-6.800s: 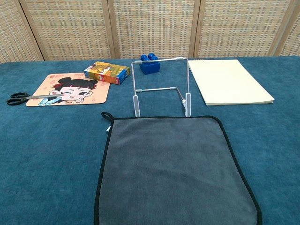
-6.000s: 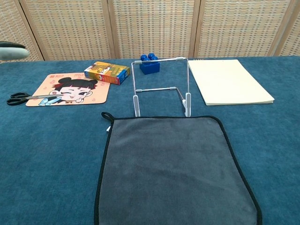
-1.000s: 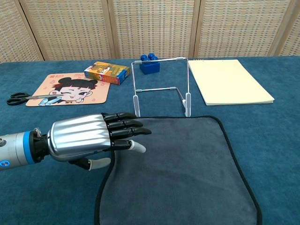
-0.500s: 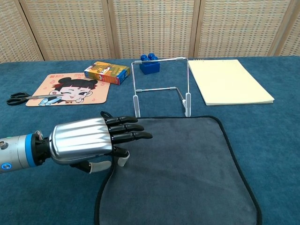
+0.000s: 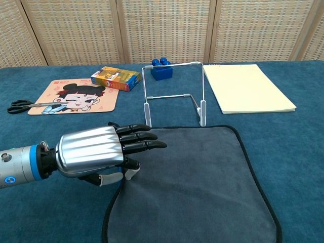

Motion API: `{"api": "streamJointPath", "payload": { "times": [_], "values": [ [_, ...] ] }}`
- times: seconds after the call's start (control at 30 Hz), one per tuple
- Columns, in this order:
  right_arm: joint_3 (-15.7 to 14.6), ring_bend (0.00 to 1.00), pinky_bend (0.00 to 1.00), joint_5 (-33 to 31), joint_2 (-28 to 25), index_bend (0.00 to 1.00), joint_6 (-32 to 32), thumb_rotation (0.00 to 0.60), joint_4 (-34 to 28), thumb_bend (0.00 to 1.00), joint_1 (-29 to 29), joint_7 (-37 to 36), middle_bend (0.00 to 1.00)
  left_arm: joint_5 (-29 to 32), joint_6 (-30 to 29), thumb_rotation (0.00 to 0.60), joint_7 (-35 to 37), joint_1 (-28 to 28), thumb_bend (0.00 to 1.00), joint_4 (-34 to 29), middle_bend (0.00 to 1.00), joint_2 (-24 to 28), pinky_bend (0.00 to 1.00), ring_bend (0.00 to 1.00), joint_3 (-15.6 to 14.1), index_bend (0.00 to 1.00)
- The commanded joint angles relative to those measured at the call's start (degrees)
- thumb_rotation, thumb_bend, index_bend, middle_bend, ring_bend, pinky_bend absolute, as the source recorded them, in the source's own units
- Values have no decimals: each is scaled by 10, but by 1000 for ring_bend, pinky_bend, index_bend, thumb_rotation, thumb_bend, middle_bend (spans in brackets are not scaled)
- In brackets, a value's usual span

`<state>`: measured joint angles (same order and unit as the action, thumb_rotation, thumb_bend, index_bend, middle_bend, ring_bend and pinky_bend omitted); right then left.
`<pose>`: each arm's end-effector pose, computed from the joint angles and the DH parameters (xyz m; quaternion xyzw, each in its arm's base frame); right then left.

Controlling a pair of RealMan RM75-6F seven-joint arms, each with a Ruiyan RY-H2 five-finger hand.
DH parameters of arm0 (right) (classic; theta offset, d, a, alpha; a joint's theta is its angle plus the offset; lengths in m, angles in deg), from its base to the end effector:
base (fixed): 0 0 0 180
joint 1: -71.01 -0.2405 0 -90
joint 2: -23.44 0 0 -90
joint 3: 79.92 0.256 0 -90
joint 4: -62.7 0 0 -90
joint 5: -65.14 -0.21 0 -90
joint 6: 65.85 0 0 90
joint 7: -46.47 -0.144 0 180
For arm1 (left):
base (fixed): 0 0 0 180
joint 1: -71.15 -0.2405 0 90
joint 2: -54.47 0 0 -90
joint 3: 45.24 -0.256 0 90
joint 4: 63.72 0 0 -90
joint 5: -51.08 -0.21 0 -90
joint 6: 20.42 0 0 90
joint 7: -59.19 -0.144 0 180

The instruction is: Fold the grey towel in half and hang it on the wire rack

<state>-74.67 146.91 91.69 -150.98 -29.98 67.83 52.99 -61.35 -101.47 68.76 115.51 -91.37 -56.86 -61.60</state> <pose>-0.3152 -0.1796 0.1450 0.5659 -0.3930 0.3682 0.6242 -0.1848 0.2957 -0.0922 -0.8913 0.0028 -0.4064 0.2009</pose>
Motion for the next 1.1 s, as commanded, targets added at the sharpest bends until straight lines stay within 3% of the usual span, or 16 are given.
{"api": "streamJointPath", "payload": {
  "times": [0.03,0.3,0.87,1.1],
  "values": [
    [0,0,0,0,0,0,0,600,0,0,0,-2,0,0,-1,600,1,0,496,1,0,0,0,0,0,735],
    [-1,0,0,1,0,0,1,600,1,0,0,-3,0,1,-9,600,4,-2,498,3,0,6,0,0,-1,795],
    [-2,0,0,1,-2,0,-1,600,-8,0,1,3,0,-6,-47,600,15,-41,499,1,0,80,3,0,-29,796],
    [-2,0,0,-1,-1,0,1,600,-10,0,1,8,0,4,-61,600,42,-63,500,4,0,99,3,0,-27,795]
  ]
}}
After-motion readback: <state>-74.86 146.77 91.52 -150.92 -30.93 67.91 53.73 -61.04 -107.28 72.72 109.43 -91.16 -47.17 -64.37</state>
